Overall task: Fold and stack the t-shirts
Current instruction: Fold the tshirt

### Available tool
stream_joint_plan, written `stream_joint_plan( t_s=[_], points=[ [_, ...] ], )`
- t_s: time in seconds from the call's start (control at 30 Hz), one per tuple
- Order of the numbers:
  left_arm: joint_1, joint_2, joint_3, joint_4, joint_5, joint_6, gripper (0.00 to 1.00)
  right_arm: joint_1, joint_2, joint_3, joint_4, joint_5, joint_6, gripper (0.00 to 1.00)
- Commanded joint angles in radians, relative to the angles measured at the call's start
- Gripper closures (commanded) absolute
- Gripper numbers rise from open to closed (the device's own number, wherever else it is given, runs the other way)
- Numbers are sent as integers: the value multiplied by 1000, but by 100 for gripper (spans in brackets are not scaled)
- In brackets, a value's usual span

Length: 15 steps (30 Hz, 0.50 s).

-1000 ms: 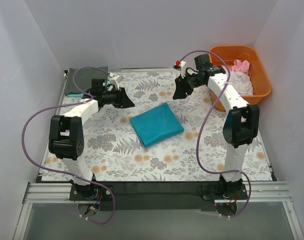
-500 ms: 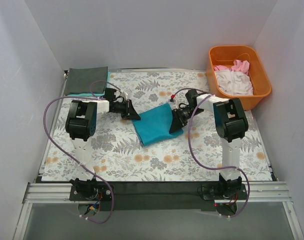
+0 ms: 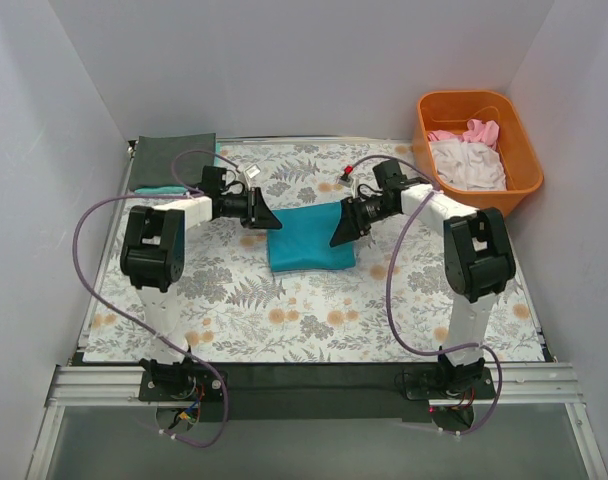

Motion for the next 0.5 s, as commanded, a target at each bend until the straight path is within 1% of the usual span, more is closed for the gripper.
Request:
stream_joint_plan(
  t_s=[0.0, 0.03, 0.07, 0.1, 0.17, 0.2, 0.27, 0.3, 0.47],
  points=[
    [-46, -249, -163, 188, 107, -198, 78, -5, -121, -55, 227, -25, 227, 62],
    [-63, -274, -243, 228, 95, -265, 79, 0, -130, -74, 269, -16, 270, 62],
    [-95, -320, -278, 261, 69, -298, 79, 2, -136, -97, 309, -9, 306, 62],
    [-106, -336, -314, 357, 42, -353, 80, 6, -133, -103, 337, -3, 365, 64],
    [-128, -337, -397, 462, 29, -493, 82, 18, -103, -106, 380, -12, 401, 66],
    [-148, -328, -410, 505, 16, -517, 83, 23, -90, -101, 385, -19, 409, 68],
    [-163, -305, -427, 534, -25, -566, 86, 35, -55, -100, 404, -28, 442, 69],
    [-174, -272, -430, 583, -36, -583, 86, 38, -43, -101, 414, -32, 452, 69],
    [-182, -147, -421, 571, -108, -619, 88, 60, 70, -121, 437, -19, 459, 70]
  ],
)
